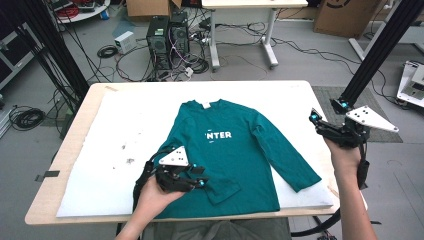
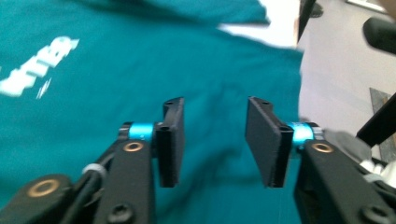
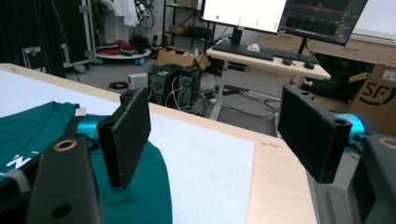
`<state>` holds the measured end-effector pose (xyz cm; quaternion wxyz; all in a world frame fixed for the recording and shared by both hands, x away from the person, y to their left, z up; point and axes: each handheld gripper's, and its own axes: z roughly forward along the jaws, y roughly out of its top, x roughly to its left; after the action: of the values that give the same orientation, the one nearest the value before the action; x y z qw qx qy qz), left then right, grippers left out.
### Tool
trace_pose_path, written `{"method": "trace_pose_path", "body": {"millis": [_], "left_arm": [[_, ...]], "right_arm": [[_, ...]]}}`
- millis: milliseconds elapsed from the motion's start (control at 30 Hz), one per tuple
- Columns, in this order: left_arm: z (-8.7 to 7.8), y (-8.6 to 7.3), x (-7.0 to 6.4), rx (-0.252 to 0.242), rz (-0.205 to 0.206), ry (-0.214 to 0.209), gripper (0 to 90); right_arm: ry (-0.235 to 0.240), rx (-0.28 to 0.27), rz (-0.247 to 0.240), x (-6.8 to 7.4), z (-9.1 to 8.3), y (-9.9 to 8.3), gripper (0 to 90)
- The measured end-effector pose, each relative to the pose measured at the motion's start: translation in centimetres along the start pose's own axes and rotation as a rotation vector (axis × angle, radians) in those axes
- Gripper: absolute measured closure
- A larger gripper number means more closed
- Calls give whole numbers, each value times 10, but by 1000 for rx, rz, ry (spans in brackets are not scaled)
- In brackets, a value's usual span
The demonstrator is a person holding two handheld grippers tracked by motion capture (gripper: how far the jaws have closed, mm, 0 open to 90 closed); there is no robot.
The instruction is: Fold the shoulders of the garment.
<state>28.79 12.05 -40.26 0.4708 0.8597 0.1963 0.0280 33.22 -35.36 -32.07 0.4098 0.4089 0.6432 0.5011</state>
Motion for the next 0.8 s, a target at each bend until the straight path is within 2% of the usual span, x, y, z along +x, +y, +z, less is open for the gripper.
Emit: {"method": "trace_pose_path", "body": {"millis": [33,67,100,133,167,200,233,267,300,333,400,433,467,500,533,633,700,733,767,800], "left_arm": [[2,-5,-1,24,3,-5,643],[2,-5,-1,24,3,-5,657],[15,-11,-10,67,28,-34,660],[15,-11,-10,67,28,-34,679],[30,-12,-22,108,97,-51,678],[38,-11,-28,119,123,-45,666],[38,-11,-28,119,123,-45,635],[44,-9,-33,136,142,-40,635],[51,-7,-35,160,156,-48,640],[59,-8,-37,211,151,-55,699],[56,-9,-38,208,175,-69,831],[56,-9,-38,208,175,-69,856],[51,-9,-38,207,169,-82,856],[40,-10,-39,180,167,-105,863],[40,-10,-39,180,167,-105,864],[21,-12,-39,150,166,-121,865],[12,-16,-40,137,153,-133,843],[8,-18,-39,130,149,-154,768],[5,-20,-38,127,137,-159,768],[2,-21,-37,118,133,-150,674]], "right_arm": [[1,3,0,0,0,0,263],[3,7,10,0,1,0,263],[0,8,7,0,1,0,263],[2,11,3,1,2,0,263],[3,16,6,2,2,0,263],[3,9,1,2,2,0,263],[3,11,4,2,3,0,263],[3,11,4,2,3,0,263],[4,12,8,4,2,1,263],[8,8,0,3,2,1,263],[8,9,-5,3,3,1,263],[8,9,-5,3,3,1,263],[7,8,-4,3,3,1,263],[9,10,-4,3,4,0,263],[9,10,-4,3,4,0,263],[9,14,-7,4,4,0,263],[10,22,2,5,3,-1,263],[13,19,-6,5,4,-1,263],[13,19,-6,5,4,-1,263],[17,30,2,6,3,-2,263]]}}
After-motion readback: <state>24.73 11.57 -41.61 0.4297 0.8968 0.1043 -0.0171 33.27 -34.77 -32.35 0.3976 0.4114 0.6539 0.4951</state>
